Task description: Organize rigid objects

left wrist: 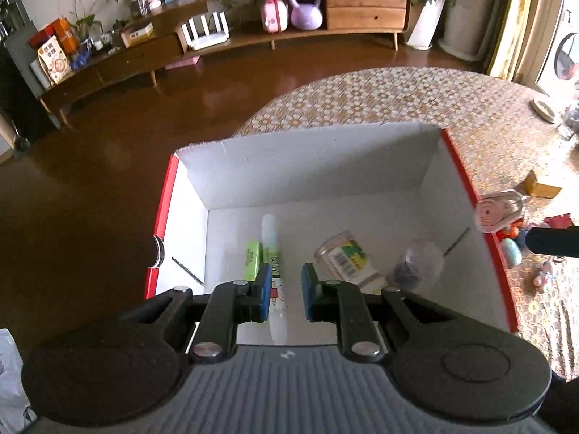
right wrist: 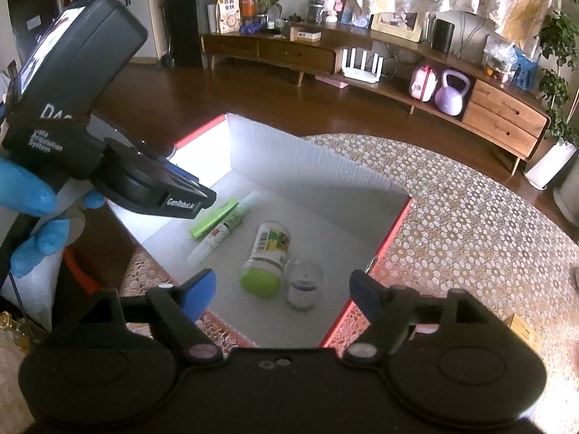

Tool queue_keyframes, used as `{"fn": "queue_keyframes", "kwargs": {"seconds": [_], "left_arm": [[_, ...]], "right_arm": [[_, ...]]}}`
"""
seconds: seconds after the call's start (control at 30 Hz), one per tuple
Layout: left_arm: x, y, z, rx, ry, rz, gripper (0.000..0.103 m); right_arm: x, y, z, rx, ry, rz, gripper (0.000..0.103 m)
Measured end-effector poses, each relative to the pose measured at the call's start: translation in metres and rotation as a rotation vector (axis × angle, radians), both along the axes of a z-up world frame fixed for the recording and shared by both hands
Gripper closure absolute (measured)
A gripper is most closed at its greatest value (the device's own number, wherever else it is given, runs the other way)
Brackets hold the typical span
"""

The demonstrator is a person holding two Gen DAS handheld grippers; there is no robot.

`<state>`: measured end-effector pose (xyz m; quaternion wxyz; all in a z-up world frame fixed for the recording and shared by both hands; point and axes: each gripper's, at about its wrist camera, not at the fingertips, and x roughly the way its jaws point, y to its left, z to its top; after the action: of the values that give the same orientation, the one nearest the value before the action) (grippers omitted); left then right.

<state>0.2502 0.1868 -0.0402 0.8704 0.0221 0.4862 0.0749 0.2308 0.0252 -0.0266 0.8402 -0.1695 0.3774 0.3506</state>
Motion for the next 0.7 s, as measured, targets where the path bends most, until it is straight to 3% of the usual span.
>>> {"fn": "queue_keyframes", "kwargs": {"seconds": [0.7], "left_arm": [[-0.073,-0.058,0.04,-0.031,-0.163,-0.077,0.086]], "right_arm": [[-0.048,-0.078,0.033,0.167,-0.037,-0.056,0.012]]}}
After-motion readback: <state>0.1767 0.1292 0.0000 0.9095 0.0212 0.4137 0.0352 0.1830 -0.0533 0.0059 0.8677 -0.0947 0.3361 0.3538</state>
